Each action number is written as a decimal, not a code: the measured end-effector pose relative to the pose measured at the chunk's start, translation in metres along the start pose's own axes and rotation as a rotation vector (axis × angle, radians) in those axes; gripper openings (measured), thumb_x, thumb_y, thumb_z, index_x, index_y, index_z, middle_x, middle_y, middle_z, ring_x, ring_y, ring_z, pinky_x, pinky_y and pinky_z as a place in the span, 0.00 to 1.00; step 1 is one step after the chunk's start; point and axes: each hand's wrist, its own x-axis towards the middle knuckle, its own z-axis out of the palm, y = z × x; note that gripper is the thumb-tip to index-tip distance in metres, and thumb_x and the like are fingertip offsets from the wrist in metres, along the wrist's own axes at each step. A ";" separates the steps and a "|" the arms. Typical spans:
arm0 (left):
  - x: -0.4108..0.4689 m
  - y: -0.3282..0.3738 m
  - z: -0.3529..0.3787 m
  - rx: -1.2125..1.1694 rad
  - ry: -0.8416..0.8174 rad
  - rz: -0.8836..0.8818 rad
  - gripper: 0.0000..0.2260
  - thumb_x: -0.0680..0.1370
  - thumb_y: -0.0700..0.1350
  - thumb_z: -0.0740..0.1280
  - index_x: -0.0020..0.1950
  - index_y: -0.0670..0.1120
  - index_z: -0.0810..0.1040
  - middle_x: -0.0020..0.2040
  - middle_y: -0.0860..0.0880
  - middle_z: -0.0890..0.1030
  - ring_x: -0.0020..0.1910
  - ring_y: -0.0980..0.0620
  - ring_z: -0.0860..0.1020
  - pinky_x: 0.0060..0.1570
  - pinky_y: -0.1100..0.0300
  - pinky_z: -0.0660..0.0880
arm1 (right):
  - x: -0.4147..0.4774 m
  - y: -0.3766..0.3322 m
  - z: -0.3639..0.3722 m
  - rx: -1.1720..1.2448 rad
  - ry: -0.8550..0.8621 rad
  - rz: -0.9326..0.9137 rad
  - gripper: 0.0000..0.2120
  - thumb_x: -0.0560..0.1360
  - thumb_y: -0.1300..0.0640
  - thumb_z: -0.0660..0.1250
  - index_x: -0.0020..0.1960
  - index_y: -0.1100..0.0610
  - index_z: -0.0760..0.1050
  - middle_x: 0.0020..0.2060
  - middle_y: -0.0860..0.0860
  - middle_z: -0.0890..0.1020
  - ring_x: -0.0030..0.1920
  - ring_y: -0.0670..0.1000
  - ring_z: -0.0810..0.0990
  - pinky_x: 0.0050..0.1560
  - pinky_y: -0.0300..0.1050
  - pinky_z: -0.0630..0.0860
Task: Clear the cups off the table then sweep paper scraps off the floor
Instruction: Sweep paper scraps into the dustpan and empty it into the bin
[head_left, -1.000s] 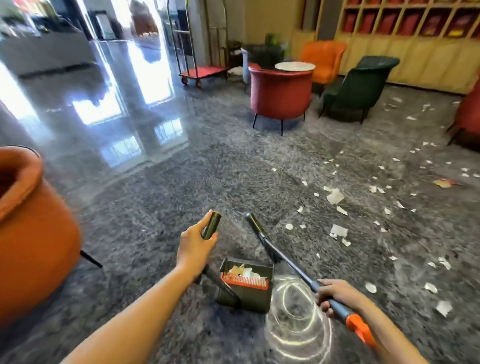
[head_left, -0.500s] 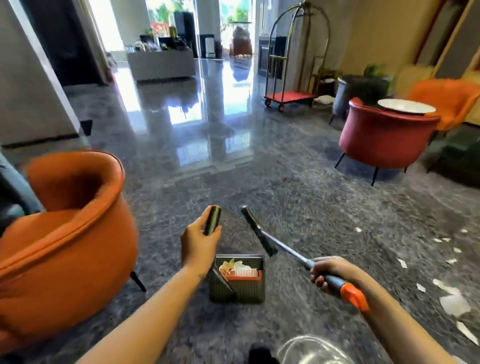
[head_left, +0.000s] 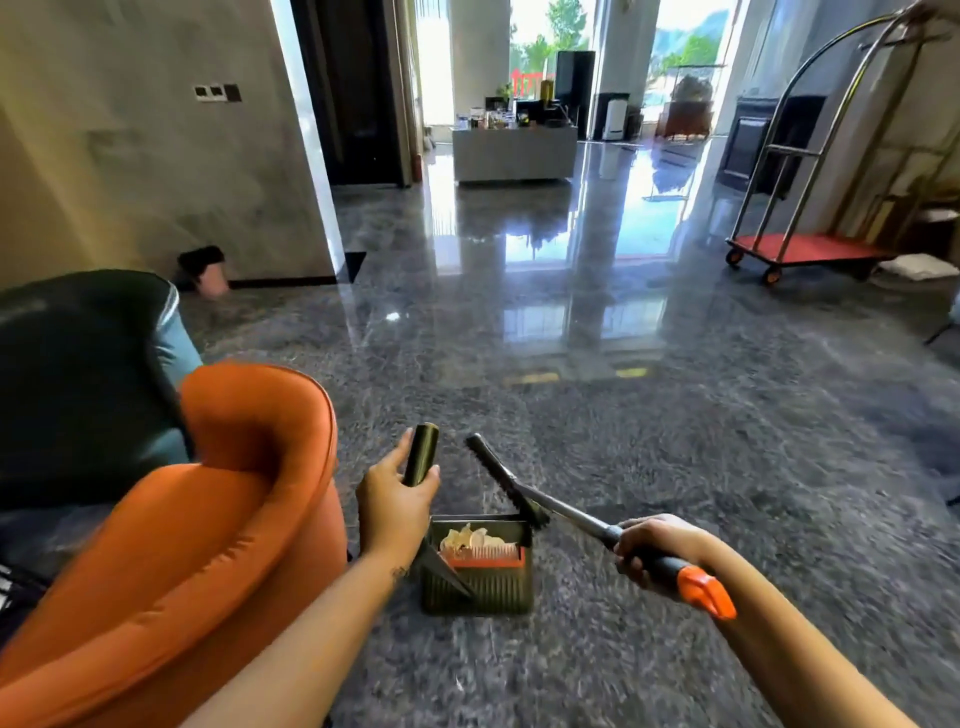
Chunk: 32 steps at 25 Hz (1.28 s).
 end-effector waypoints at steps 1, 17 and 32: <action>0.037 -0.006 0.012 0.012 0.036 -0.006 0.25 0.74 0.38 0.70 0.70 0.46 0.70 0.33 0.43 0.81 0.24 0.50 0.73 0.28 0.56 0.72 | 0.033 -0.032 -0.004 -0.008 -0.011 -0.002 0.12 0.76 0.73 0.53 0.38 0.62 0.67 0.26 0.56 0.68 0.14 0.45 0.68 0.16 0.30 0.63; 0.605 -0.065 0.096 0.093 0.440 -0.122 0.24 0.75 0.41 0.70 0.70 0.40 0.69 0.51 0.38 0.82 0.34 0.42 0.81 0.32 0.56 0.77 | 0.490 -0.491 0.074 -0.333 -0.130 -0.071 0.07 0.74 0.73 0.59 0.41 0.64 0.67 0.28 0.57 0.69 0.14 0.46 0.69 0.17 0.31 0.66; 1.103 -0.186 -0.012 0.213 0.726 -0.267 0.20 0.74 0.41 0.71 0.66 0.41 0.76 0.48 0.38 0.83 0.40 0.36 0.81 0.39 0.49 0.78 | 0.892 -0.872 0.339 -0.492 -0.460 0.045 0.11 0.76 0.72 0.56 0.35 0.64 0.66 0.29 0.57 0.68 0.14 0.46 0.69 0.16 0.31 0.65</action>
